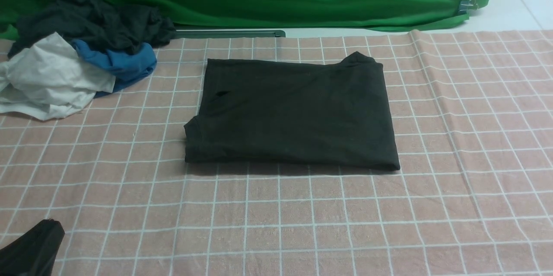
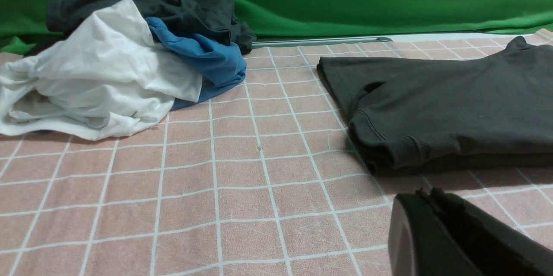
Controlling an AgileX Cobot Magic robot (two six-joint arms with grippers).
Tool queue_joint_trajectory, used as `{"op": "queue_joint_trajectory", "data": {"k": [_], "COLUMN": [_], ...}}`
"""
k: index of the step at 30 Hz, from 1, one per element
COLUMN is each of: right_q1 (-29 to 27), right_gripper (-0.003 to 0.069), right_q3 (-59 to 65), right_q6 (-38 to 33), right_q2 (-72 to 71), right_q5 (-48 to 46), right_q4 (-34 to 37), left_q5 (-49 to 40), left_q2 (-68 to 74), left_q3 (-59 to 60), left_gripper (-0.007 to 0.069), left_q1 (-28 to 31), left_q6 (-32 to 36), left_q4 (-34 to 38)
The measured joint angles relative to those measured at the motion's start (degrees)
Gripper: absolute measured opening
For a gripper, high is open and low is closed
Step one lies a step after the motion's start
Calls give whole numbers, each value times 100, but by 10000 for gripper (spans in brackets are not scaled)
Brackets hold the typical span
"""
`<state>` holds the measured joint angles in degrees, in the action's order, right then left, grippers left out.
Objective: Fold a long-sleeved shirt over a pink coffee tablecloth.
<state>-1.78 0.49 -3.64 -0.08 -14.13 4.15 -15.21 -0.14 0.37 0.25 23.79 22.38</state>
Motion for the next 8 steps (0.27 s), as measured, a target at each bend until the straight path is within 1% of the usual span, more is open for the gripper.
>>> {"op": "queue_joint_trajectory", "data": {"k": [8], "right_q1": [0], "right_gripper": [167], "right_q3": [0], "right_q6": [0], "right_q2": [0], "right_q5": [0], "right_q4": [0], "left_q5": [0], "left_q2": [0], "left_q3": [0], "left_gripper": [19], "left_q1": [0], "left_q6": [0], "left_q4": [0]}}
